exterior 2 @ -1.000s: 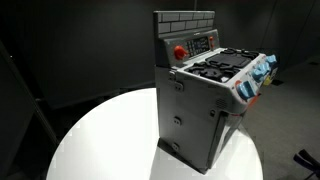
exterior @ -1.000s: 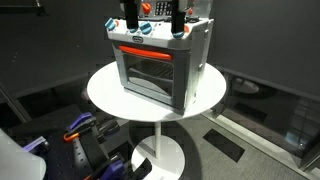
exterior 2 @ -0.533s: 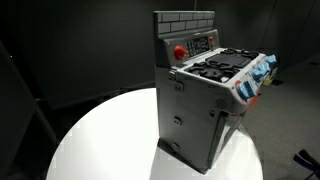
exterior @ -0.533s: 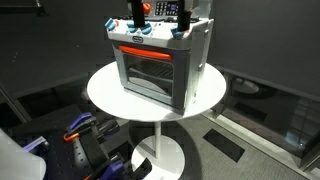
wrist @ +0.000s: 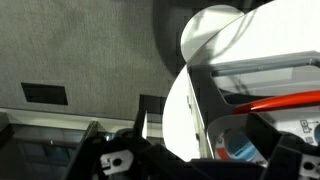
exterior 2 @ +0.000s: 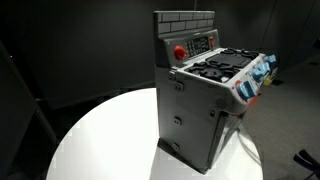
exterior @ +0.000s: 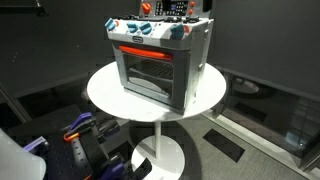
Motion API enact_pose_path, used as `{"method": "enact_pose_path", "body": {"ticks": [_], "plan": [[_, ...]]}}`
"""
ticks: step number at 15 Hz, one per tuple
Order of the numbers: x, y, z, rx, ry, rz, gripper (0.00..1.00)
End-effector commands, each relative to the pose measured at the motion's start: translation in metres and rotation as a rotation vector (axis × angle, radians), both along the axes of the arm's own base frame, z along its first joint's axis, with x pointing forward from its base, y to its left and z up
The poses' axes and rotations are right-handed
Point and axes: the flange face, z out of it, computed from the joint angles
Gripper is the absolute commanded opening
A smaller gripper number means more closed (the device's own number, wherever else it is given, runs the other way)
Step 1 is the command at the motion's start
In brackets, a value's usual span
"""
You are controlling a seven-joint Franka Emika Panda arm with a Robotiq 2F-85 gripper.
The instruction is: Press the orange top button on the microwave oven controlling panel of the stove
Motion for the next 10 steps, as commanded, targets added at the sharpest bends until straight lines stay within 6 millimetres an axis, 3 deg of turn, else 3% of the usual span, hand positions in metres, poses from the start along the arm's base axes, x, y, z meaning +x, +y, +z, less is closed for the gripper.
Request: {"method": "enact_pose_path", "body": {"ticks": [1,10], "plan": [[0.037,0.012,0.011,0.003,-0.058,-0.004,1.00],[0.104,0.055,0.010,0.010,-0.151,0.061,1.00]]}}
